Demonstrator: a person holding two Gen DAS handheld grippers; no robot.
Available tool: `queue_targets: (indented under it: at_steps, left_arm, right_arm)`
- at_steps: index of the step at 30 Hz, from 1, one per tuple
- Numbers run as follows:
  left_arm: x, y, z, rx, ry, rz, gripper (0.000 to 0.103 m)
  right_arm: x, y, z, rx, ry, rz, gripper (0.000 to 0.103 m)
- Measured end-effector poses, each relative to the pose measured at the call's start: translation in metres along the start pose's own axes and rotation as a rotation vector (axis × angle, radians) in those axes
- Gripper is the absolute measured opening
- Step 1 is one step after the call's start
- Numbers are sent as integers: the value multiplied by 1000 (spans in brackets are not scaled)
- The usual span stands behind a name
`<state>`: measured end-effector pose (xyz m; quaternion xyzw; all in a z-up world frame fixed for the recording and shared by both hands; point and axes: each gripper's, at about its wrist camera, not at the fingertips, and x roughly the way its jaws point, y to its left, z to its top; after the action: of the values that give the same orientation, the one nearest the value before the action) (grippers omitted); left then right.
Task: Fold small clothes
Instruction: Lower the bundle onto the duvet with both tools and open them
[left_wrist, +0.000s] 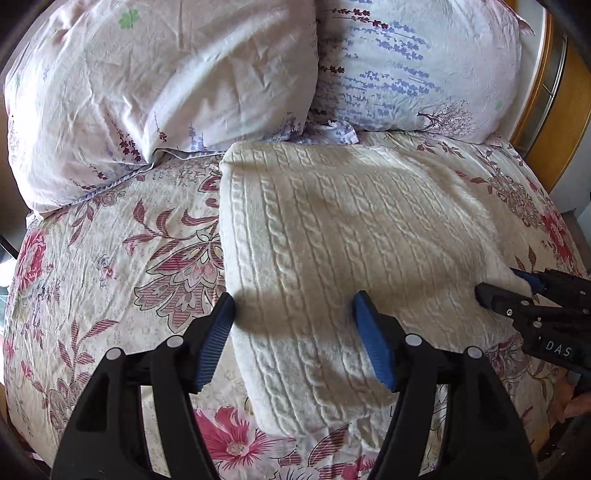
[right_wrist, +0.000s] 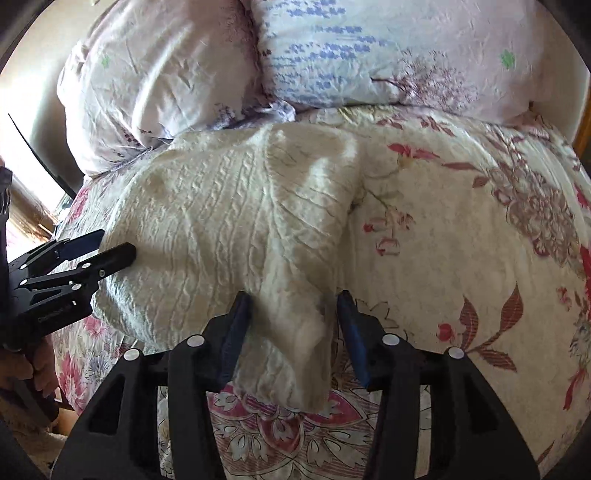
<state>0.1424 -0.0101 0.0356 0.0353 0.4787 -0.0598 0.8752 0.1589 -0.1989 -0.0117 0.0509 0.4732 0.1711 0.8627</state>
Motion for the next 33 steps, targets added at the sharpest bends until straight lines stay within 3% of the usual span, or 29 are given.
queue_targets:
  at_steps: [3, 6, 8, 10, 14, 18, 22, 25, 29, 31, 33]
  left_arm:
    - [8, 5, -3, -19, 8, -17, 69]
    - [16, 22, -9, -109, 15, -96, 73]
    - [15, 30, -10, -146, 15, -134, 75]
    - [0, 34, -15, -153, -13, -138, 75]
    - [-33, 42, -38, -131, -93, -100, 75]
    - [-33, 50, -65, -165, -79, -72, 75]
    - [-34, 48, -79, -168, -87, -57, 76]
    - [-40, 43, -87, -129, -104, -36, 77]
    - [-44, 46, -96, -152, -117, -35, 77]
    - [-45, 48, -98, -166, -118, -41, 77]
    - [-44, 46, -99, -162, -115, -43, 77]
  right_arm:
    - [4, -8, -2, 40, -1, 0, 66]
    - [6, -9, -6, 30, -17, -30, 75]
    - [5, -8, -5, 32, -16, -43, 75]
    - [-10, -3, -5, 24, -62, -56, 65]
    - [-45, 18, -18, -56, -174, -19, 55]
    - [-38, 38, -32, -144, -152, -25, 49]
    - [-5, 31, -41, -105, -47, -77, 47]
    - [-14, 25, -42, -52, -77, -62, 47]
    - [-56, 27, -48, -29, -230, -69, 47]
    - [-61, 33, -46, -51, -236, -10, 47]
    - [-48, 43, -42, -102, -187, -7, 47]
